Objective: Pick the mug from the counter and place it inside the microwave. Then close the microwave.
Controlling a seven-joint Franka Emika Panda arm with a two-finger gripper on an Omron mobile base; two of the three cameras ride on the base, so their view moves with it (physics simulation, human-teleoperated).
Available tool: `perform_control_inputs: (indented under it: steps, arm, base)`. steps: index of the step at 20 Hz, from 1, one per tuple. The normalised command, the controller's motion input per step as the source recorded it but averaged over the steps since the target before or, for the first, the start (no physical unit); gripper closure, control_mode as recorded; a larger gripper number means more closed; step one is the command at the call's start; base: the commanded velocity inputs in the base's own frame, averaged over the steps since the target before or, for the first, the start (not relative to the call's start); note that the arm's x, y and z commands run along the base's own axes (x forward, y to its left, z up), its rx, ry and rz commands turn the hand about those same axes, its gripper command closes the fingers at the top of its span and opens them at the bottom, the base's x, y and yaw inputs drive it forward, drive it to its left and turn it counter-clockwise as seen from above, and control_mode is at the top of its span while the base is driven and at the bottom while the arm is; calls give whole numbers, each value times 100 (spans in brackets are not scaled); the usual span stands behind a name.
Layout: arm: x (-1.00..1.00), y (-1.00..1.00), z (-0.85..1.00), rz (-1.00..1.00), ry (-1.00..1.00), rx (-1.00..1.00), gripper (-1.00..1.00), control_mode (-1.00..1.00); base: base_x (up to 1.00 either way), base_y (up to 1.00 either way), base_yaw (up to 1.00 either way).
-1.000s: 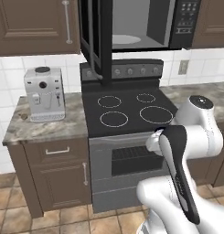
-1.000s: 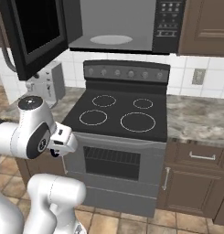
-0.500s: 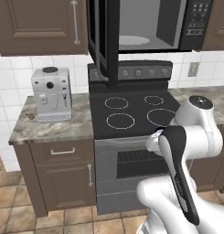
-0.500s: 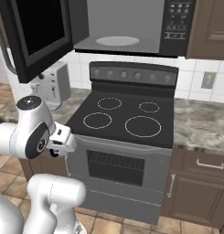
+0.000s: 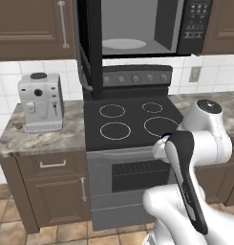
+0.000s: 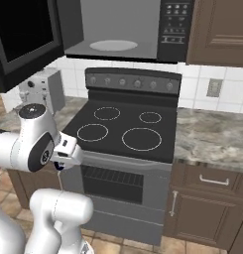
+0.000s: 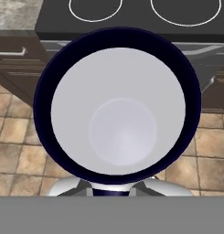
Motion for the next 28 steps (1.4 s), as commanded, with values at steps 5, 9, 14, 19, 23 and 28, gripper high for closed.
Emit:
perform_control_inputs:
  steps: [5,9,14,19,23,28]
  arm:
    - [0,0,0,0,0,0,100,100]
    - [0,0,0,0,0,0,100,100]
    - [0,0,0,0,0,0,100,100]
    - [0,0,0,0,0,0,100,100]
    - [0,0,0,0,0,0,100,100]
    - [0,0,0,0,0,0,100,100]
  base:
    - [33,-22,-7]
    - [58,-14,-8]
    - [35,-1,-4]
    - [20,0,0]
    - [56,0,0]
    - [39,0,1]
